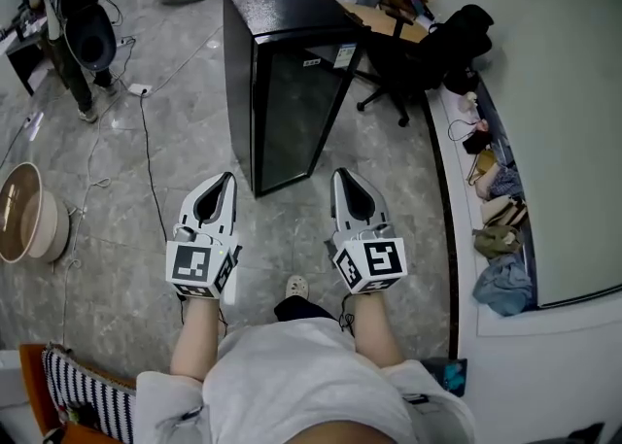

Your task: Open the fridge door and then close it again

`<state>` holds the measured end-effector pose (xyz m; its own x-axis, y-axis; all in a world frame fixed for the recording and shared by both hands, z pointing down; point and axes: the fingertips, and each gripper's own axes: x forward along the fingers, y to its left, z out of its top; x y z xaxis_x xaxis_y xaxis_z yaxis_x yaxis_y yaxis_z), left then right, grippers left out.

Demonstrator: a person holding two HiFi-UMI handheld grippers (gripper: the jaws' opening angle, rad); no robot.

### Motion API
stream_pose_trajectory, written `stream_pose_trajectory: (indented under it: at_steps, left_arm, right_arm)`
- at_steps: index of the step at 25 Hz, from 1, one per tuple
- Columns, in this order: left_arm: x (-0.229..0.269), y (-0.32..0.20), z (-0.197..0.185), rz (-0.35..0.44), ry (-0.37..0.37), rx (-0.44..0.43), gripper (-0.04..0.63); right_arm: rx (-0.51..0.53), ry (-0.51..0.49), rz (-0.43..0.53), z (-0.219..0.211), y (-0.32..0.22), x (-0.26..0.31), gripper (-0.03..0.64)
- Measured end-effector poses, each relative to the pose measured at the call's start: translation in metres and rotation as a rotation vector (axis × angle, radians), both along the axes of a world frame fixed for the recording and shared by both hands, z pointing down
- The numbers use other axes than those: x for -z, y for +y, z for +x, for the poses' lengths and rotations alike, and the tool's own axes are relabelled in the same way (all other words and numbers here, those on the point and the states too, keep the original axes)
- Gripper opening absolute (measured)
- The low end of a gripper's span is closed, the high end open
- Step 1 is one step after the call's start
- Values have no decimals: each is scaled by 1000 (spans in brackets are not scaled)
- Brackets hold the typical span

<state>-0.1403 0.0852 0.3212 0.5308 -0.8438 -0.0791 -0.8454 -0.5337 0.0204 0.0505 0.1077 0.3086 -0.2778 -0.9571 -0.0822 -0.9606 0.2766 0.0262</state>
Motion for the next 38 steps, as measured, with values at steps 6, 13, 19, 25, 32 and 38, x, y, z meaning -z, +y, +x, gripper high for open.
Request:
stream_pose_trajectory:
  at_steps: [6,13,19,25,32,38]
  left_arm:
    - [-3,-51,37,20,-12,48,15]
    - [0,-93,77,16,3,112,15]
    - [-9,-111,90,7,-19,161,15]
    - [-14,-130,94,-32,-22,179,15]
    - [-29,-168,92,-79,-44,167,15]
    - [-50,-202,89,-123,-56,148,15]
  right_arm:
    - [50,10,8,39,-59,6,25]
    - [115,21,5,79,-113,2,25]
    - [160,8,-13,97,-141,-8,25]
    - [193,-6,-33,95,-166,-18,25]
    - [196,2,-66,91,-207,-28,25]
    - [187,27,-107,84,-245,-49,25]
